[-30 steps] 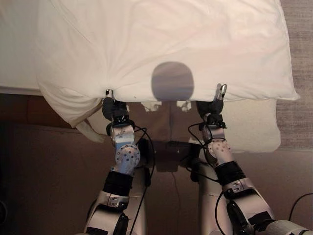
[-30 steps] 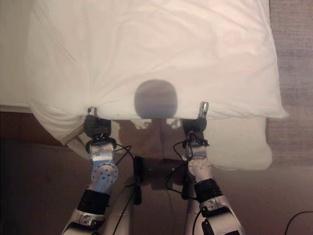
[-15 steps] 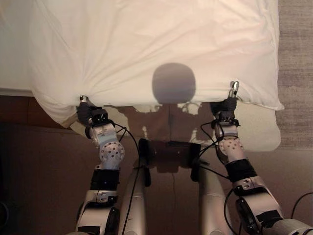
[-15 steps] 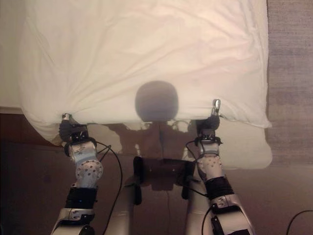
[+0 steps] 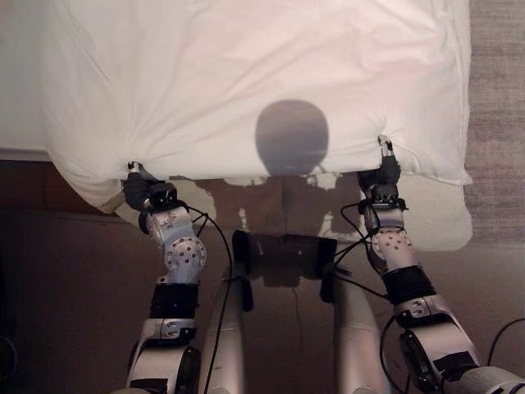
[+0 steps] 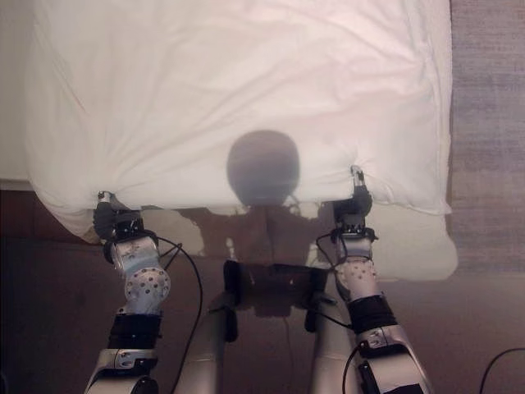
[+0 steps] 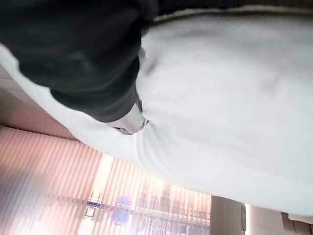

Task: Make the bed

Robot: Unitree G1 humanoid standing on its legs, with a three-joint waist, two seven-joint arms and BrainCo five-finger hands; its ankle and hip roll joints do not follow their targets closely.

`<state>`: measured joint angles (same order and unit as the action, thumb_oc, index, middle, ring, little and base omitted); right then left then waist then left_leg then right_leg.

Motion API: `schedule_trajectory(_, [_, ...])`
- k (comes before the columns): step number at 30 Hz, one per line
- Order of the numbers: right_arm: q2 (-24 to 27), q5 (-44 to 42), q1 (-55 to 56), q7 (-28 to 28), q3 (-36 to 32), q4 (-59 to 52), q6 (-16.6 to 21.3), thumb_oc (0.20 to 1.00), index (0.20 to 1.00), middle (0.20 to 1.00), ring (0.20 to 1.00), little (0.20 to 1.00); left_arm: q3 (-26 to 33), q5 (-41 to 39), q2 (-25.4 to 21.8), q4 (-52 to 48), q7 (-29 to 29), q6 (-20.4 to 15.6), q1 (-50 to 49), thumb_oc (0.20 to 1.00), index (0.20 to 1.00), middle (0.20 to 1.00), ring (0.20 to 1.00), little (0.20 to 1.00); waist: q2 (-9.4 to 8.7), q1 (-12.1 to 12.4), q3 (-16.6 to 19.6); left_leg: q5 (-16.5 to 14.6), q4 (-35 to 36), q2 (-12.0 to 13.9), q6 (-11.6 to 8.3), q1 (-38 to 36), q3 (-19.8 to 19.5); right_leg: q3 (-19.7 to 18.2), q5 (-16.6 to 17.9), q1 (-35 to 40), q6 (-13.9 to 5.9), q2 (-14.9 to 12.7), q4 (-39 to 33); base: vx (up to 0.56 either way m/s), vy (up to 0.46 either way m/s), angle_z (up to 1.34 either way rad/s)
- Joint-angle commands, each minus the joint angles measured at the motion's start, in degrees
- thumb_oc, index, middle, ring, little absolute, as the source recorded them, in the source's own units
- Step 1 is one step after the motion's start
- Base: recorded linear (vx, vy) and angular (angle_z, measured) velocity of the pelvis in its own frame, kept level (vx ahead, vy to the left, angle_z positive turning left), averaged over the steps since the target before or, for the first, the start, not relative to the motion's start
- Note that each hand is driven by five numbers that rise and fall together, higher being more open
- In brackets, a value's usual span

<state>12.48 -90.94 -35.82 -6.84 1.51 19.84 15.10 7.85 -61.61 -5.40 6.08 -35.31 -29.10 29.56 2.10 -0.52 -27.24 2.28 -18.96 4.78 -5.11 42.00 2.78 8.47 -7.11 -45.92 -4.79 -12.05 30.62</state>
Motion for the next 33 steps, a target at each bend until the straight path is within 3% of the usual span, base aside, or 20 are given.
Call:
schedule_trajectory(1, [1.72,0.81,3.87,-3.32,-3.71,-5.74,3.03,0.200,0.200,0.200,0.200,0.200,7.40,3.23,-4.34,-1.51,1.38,-6.06,-3.67,1.000,1.000,1.000,1.000,1.000,1.83,-0.44,6.88,-2.78,-1.68,-2.84,3.55,2.06,1.01,-1.07,5.67,0.58,-1.15,3.54,-6.89,0.00,0.000,0.00])
schedule_trajectory(7, [0.11,1.78,5.83,-6.40,-1.28,-13.24,2.25,0.200,0.200,0.200,0.200,0.200,4.70,-3.99,-1.49,-1.25,7.52,-5.22,-6.46,1.000,1.000,1.000,1.000,1.000,1.70,-0.69,6.33,-3.16,-1.51,-2.72,3.53,1.52,1.18,-1.29,5.37,0.85,-1.16,3.66,-6.65,0.00,0.000,0.00])
schedule_trajectory(11, [-0.69,2.63,7.67,-10.44,1.25,-19.67,1.38,0.200,0.200,0.200,0.200,0.200,0.27,-11.91,0.39,1.19,16.94,-1.45,-9.39,1.000,1.000,1.000,1.000,1.000,1.34,-1.12,5.91,-2.97,-1.25,-2.70,3.49,1.17,1.47,-1.49,5.68,1.24,-1.17,3.90,-7.17,0.00,0.000,0.00])
schedule_trajectory(17, [-1.96,2.82,9.27,-13.34,6.02,-27.30,1.37,0.200,0.200,0.200,0.200,0.200,-4.75,-17.87,0.30,9.44,26.08,4.70,-9.31,1.000,1.000,1.000,1.000,1.000,0.09,-2.31,5.81,-3.12,-1.76,-2.37,3.44,1.19,1.99,-2.09,5.83,0.85,-1.10,4.22,-6.84,0.00,0.000,0.00])
schedule_trajectory(29, [-3.63,0.04,10.34,-15.49,11.71,-32.05,1.84,0.200,0.200,0.200,0.200,0.200,-7.50,-22.32,1.43,20.58,34.51,7.77,-0.48,1.000,1.000,1.000,1.000,1.000,-2.36,-4.75,7.08,-3.81,-3.01,-1.43,3.27,1.79,3.26,-3.33,6.29,-0.13,-1.06,5.00,-6.38,0.00,0.004,-0.05])
schedule_trajectory(33, [-3.74,-0.44,10.62,-15.85,11.98,-31.86,1.75,0.200,0.200,0.200,0.200,0.200,-6.95,-23.38,1.40,21.08,36.13,7.26,1.19,1.000,1.000,1.000,1.000,1.000,-2.72,-5.09,7.43,-4.00,-3.58,-1.36,3.23,2.26,3.36,-3.53,6.31,-0.43,-1.04,5.10,-6.11,0.00,0.002,-0.12])
